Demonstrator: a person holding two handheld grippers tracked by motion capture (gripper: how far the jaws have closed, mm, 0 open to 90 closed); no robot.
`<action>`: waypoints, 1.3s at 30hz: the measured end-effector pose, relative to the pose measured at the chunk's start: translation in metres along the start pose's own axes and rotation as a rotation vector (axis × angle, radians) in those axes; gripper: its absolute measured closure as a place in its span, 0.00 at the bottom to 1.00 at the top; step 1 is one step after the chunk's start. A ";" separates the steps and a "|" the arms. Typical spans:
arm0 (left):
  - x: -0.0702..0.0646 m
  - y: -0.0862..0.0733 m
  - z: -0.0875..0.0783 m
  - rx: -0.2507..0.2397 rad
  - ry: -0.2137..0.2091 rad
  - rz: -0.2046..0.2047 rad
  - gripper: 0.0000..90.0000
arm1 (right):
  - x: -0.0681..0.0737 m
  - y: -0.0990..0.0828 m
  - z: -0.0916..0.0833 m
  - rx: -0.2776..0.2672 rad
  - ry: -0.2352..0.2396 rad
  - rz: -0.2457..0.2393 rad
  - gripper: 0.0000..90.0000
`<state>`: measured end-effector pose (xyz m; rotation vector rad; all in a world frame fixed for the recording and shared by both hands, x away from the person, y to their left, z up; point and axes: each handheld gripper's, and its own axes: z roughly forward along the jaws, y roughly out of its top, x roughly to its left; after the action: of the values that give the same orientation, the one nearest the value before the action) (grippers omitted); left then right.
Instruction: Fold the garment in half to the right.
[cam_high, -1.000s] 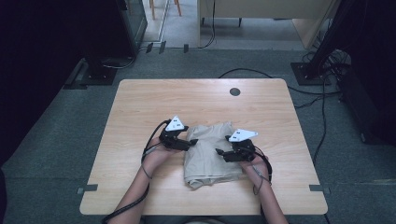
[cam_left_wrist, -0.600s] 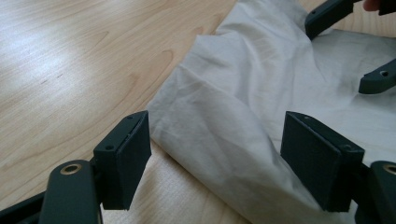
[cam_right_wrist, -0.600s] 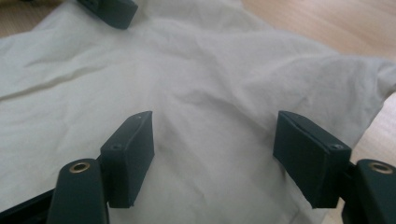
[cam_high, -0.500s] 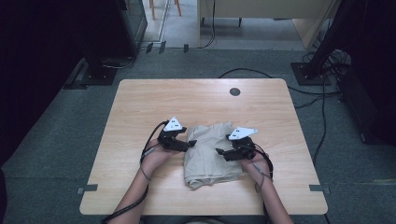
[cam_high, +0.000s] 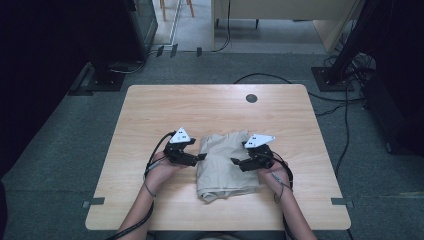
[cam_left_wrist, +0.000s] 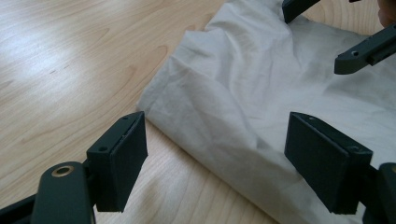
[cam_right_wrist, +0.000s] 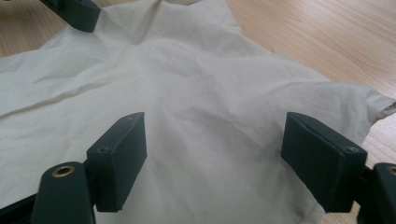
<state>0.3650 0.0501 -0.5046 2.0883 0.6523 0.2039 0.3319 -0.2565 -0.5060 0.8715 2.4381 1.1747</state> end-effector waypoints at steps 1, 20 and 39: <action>0.000 -0.001 -0.001 -0.002 -0.001 -0.003 0.24 | -0.001 0.000 0.000 0.002 -0.002 -0.001 0.24; 0.007 -0.021 -0.017 -0.010 0.043 -0.052 0.24 | -0.015 -0.013 0.004 0.024 -0.006 0.020 0.21; 0.013 -0.033 -0.016 0.021 0.058 -0.073 0.24 | -0.017 -0.019 -0.003 0.018 0.006 0.043 0.19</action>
<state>0.3578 0.0830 -0.5237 2.0806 0.7676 0.2177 0.3363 -0.2783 -0.5188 0.9314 2.4498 1.1737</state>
